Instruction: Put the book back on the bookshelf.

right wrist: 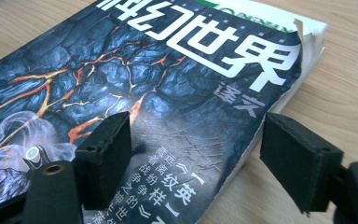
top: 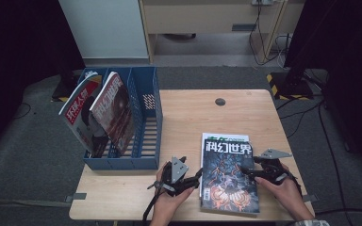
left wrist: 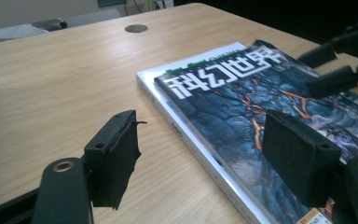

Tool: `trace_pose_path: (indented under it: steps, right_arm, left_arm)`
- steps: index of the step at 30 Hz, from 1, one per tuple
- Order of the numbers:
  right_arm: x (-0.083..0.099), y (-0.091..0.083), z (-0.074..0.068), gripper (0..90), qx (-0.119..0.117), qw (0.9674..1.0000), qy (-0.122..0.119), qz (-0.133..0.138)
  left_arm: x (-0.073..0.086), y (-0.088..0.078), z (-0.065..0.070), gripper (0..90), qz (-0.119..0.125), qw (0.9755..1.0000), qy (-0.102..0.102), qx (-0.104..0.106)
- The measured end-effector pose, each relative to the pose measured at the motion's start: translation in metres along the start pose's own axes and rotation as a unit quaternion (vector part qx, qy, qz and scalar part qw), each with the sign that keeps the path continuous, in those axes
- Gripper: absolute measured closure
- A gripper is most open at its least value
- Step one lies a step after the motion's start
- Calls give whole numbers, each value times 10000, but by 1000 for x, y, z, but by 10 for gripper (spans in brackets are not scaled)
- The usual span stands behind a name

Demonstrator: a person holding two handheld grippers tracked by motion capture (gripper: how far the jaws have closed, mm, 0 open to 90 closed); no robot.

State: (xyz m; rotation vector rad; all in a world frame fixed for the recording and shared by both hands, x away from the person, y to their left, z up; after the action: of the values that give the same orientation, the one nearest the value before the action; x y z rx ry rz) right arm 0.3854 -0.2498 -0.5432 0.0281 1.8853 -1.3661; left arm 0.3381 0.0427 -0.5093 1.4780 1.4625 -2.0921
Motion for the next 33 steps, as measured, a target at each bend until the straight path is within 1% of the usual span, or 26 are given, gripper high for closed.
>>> trace_pose_path:
  steps: [1,2,3,4,5,7,8,10,11,12,13,15,16,17,18,20,21,22,23,24,25,26,28,31,33]
  right_arm:
    - [-1,1,-1,282,-67,10000,-26,13]
    - [-2,2,-2,287,-116,9999,-93,28]
    - [-3,4,-5,287,-186,9998,-85,34]
    - [-3,5,-6,287,-207,9997,-120,46]
    - [-4,6,-8,286,-193,9997,-153,59]
    - [-5,6,-10,285,-167,9998,-144,33]
    - [-6,6,-10,284,-164,9997,-184,37]
    - [-6,7,-9,283,-190,9996,-189,21]
    - [-6,7,-9,282,-191,9996,-197,19]
    - [-6,7,-10,281,-200,9996,-173,25]
    - [-6,7,-10,280,-200,9996,-184,30]
    - [-7,8,-9,274,-212,9995,-220,30]
    - [-7,9,-10,272,-213,9996,-185,41]
    - [-7,9,-10,272,-187,9996,-214,46]
    - [-8,9,-11,269,-140,9996,-250,67]
    - [-7,7,-12,261,-130,9994,-316,11]
    - [-5,6,-13,268,-138,9995,-294,-15]
    - [-4,5,-14,273,-134,9994,-324,-25]
    - [-3,3,-15,276,-148,9995,-286,-75]
    - [-2,2,-16,277,-128,9995,-281,-83]
    - [-1,0,-17,278,-114,9994,-298,-98]
    - [1,-1,-18,277,-136,9994,-297,-124]
    - [3,-1,-18,276,-161,9994,-298,-87]
    - [5,-1,-20,271,-226,9993,-276,-67]
    - [5,-1,-21,261,-231,9993,-293,-55]
  left_arm:
    - [0,1,2,270,-9,10000,2,5]
    - [1,2,4,270,-21,10000,31,22]
    - [1,2,5,269,-25,10000,57,16]
    - [1,2,6,268,-31,10000,92,18]
    - [1,3,6,268,-36,9999,106,14]
    - [2,4,6,267,-60,10000,61,17]
    - [2,5,5,267,-63,10000,53,33]
    - [1,6,5,266,-77,9999,69,28]
    - [1,8,4,266,-69,10000,19,17]
    - [0,9,4,264,-67,9999,-68,51]
    - [0,12,4,262,-90,9998,-111,115]
    - [1,15,5,255,-154,9998,-75,144]
    - [1,16,6,251,-164,9997,-59,166]
    - [1,18,5,248,-166,9997,-66,185]
    - [0,19,4,245,-188,9996,-96,181]
    - [0,25,2,233,-268,9992,-165,231]
    - [1,28,1,213,-310,9991,-196,197]
    - [3,30,1,199,-341,9990,-229,184]
    - [4,32,1,198,-384,9988,-228,224]
    - [5,34,1,195,-431,9987,-187,214]
    - [5,36,2,193,-449,9986,-176,210]
    - [4,37,3,191,-457,9985,-166,250]
    - [3,40,4,183,-483,9984,-130,282]
    - [4,45,5,169,-551,9976,-154,388]
    - [7,49,5,161,-629,9972,-138,392]
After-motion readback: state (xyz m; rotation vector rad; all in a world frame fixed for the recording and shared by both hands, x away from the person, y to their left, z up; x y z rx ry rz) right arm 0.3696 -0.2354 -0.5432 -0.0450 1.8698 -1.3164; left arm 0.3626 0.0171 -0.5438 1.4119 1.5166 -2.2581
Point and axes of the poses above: each handheld gripper's, and its own axes: y roughly forward along the jaws, x roughly out of its underside, z roughly to its right, the point moved 4 cm from there along y, roughly forward along the jaws, and after that the axes turned 12 degrees about -z, right-handed, at the moved point
